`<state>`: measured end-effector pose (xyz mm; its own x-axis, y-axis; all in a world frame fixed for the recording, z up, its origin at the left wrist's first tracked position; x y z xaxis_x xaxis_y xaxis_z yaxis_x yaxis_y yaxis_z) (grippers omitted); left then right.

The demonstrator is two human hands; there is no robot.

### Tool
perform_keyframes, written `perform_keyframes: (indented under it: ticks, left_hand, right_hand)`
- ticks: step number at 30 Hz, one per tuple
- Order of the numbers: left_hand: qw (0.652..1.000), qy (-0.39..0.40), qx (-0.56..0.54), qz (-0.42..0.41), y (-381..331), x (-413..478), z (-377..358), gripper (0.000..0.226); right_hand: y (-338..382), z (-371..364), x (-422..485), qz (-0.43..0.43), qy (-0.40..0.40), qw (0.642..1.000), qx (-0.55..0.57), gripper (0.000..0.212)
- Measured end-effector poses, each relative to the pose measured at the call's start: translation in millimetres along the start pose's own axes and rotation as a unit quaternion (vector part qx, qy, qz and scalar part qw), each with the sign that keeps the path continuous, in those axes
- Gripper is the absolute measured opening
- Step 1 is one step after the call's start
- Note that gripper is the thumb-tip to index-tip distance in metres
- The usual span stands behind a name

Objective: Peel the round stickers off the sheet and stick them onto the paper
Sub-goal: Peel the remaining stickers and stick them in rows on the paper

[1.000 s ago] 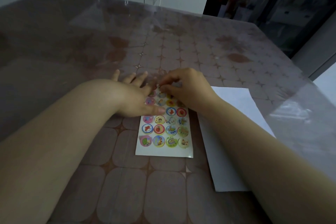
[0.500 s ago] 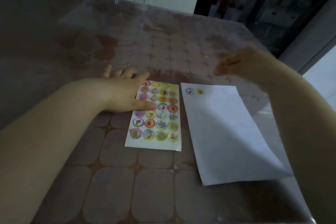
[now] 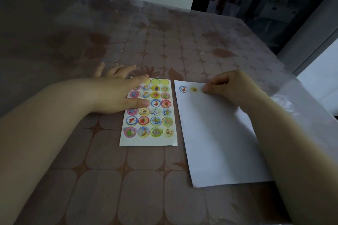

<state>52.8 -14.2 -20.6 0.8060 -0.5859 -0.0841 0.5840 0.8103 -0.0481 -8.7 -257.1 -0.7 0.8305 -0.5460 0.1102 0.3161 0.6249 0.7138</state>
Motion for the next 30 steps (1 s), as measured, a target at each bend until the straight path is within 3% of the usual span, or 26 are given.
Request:
perform_keyframes:
  ticks: [8, 13, 18, 20, 24, 27, 30]
  left_hand:
    - [1.0, 0.003, 0.007, -0.005, -0.8, 0.2, -0.6, 0.095]
    - [1.0, -0.006, -0.003, -0.005, -0.8, 0.3, 1.5, 0.098]
    - [0.999, -0.035, -0.039, 0.002, 2.6, 3.1, 12.2, 0.087]
    - [0.997, -0.069, -0.038, 0.006, 9.0, 5.9, 20.3, 0.076]
    - [0.987, -0.145, -0.066, -0.007, 17.9, 11.1, 34.9, 0.055]
    - [0.978, -0.185, -0.097, -0.009, 21.1, 12.3, 42.3, 0.04]
    - [0.977, -0.183, -0.106, 0.008, 26.5, 12.3, 41.2, 0.038]
  right_hand:
    - [-2.0, -1.6, 6.2, 0.012, -0.008, 1.0, -0.015, 0.01]
    - [-12.9, -4.8, 24.0, -0.04, 0.045, 0.98, -0.192, 0.063]
    - [-0.2, -6.1, 25.7, 0.005, 0.127, 0.925, -0.357, 0.073]
    - [-0.3, -3.6, 24.7, 0.007, 0.137, 0.926, -0.351, 0.069]
    - [-6.0, 1.9, 26.8, -0.009, 0.122, 0.965, -0.232, 0.044]
    - [-6.2, 2.2, 29.6, -0.005, 0.065, 0.987, -0.148, 0.022]
    - [-3.9, 2.5, 28.1, 0.025, 0.021, 0.988, -0.152, 0.019]
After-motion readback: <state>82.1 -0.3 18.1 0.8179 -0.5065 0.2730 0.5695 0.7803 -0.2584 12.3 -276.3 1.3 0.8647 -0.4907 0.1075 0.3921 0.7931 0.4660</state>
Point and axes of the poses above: each hand's wrist, its own x-axis towards the middle knuckle, its own z-axis out of the back of the hand, y = z × x, the point moved 8 cm from there along x, towards the middle knuckle, and after that the axes turned 13 degrees about -y, right-handed, at the moved point
